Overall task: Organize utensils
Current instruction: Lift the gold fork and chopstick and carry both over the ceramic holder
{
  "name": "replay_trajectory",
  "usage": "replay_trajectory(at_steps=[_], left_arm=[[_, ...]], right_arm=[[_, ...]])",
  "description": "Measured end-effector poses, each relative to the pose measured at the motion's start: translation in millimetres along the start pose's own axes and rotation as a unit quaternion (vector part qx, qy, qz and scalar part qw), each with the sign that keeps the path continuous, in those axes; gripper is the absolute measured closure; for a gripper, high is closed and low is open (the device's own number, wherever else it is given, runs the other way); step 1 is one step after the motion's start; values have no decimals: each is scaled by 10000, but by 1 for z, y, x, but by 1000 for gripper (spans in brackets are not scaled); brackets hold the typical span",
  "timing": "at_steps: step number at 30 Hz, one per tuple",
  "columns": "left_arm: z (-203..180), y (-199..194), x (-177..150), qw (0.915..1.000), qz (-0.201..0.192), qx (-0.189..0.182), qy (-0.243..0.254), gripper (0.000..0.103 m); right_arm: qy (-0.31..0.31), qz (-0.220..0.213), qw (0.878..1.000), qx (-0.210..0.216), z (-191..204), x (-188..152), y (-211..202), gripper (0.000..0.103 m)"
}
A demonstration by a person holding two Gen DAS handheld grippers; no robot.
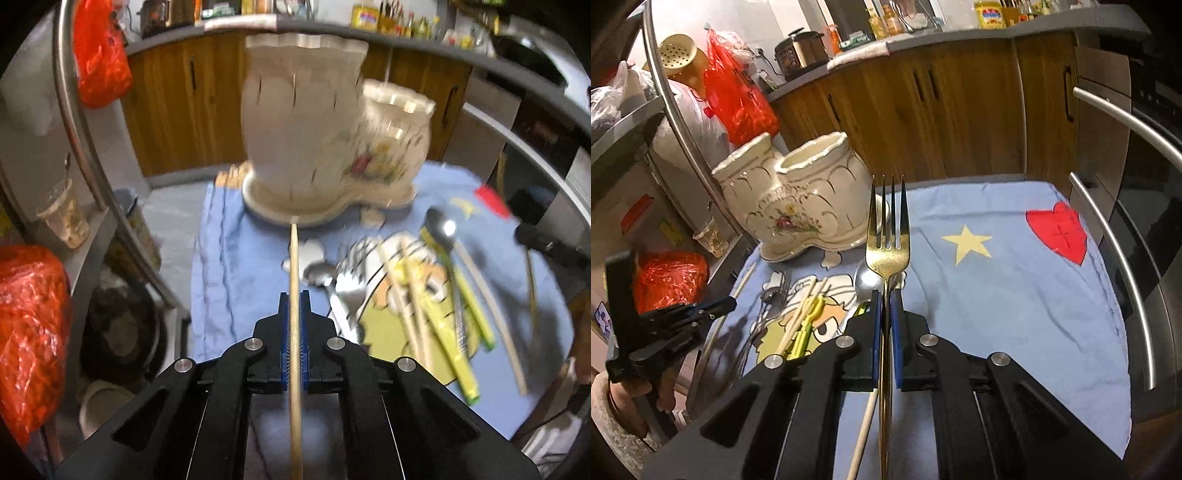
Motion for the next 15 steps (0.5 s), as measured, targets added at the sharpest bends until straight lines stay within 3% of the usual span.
replay_trajectory(at_steps=[7, 15], left_arm=[[-7, -41, 28, 9956, -758, -490, -235, 98], [-21, -85, 82, 9852, -1562, -698, -31, 98]], right_arm=[[-156, -549, 9984, -22, 9, 18, -24, 98], [-450, -1521, 9870, -249, 31, 71, -51, 98]])
Point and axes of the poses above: each gripper's, at about its wrist camera, not at the fingertips, and y roughly the way its jaws point, z to its left, x to its top, the point moved 10 cm from there along y, roughly the way its jaws point, and after that the axes turned 4 degrees about -x, right-handed, at the moved point
